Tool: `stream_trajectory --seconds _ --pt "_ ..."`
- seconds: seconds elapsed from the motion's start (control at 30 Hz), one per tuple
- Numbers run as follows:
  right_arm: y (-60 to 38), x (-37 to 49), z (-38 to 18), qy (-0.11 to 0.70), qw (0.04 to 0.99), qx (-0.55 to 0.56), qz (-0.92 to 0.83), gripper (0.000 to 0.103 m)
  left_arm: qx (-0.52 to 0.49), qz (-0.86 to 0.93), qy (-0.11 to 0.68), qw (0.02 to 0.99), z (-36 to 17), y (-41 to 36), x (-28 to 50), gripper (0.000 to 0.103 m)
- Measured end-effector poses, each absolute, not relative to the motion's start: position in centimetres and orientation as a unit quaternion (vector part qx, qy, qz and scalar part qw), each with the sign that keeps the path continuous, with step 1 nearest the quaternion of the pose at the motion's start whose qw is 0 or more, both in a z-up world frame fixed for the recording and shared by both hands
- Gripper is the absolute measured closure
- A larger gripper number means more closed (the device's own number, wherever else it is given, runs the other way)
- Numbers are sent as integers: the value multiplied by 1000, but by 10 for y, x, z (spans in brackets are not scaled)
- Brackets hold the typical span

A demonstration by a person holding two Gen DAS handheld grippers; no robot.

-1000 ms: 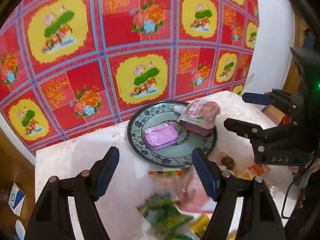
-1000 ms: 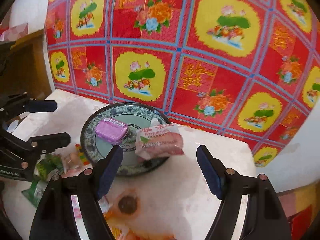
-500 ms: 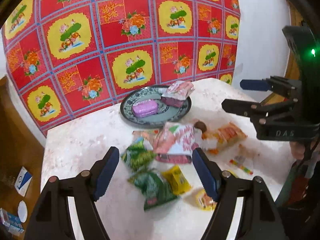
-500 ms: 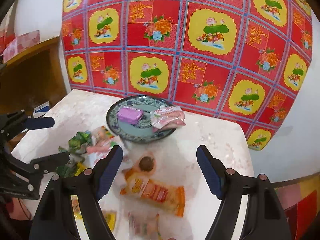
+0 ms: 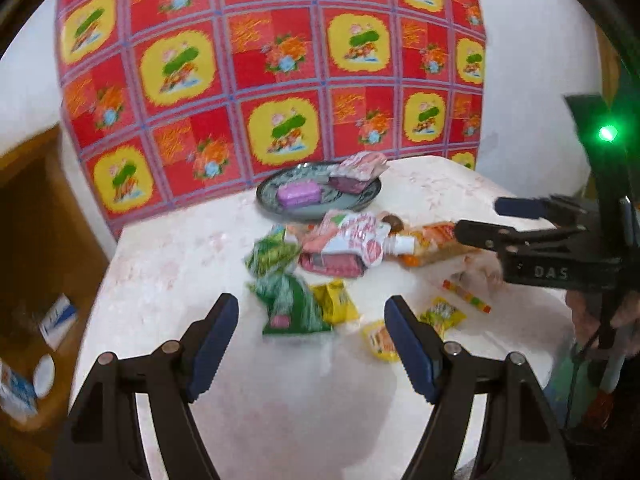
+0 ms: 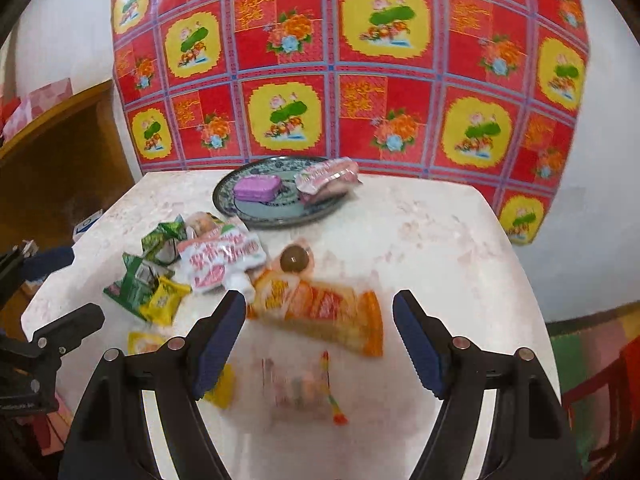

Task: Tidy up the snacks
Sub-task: 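Withdraw both tools from the plate back toward the snack pile, then grasp the yellow jelly cup with the left gripper while the right gripper grasps the clear wrapped snack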

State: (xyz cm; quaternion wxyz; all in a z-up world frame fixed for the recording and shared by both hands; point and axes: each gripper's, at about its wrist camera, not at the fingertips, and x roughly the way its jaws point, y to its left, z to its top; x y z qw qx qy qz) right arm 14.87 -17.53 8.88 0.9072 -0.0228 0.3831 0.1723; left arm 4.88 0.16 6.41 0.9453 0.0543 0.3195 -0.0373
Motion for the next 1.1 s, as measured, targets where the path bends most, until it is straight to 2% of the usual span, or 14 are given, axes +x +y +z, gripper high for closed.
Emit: stream_trajectory --seconds 0.3,0.47,0.53,0.57,0.6,0.67,0.7,1.1 --pt "-184 94 77 350 923 -27 161 25 -6 -74 310 948 37 13 27 24" --pt "-180 62 65 334 911 -4 241 25 -26 -94 297 950 30 17 20 24" --pt "-177 56 58 338 903 0 263 29 -24 -94 302 948 26 17 21 24" --pt "-177 55 56 342 901 2 267 35 -23 -93 304 948 24 17 21 24" --pt "-176 55 54 346 900 4 267 48 -22 -93 308 947 21 17 22 24" --pt "-174 57 48 356 899 4 256 66 -26 -99 315 944 17 17 24 24" --pt "-174 58 48 352 902 2 250 68 -27 -102 320 942 15 17 25 24" --pt "-180 52 45 339 912 5 231 69 -5 -131 309 942 23 -9 36 24"
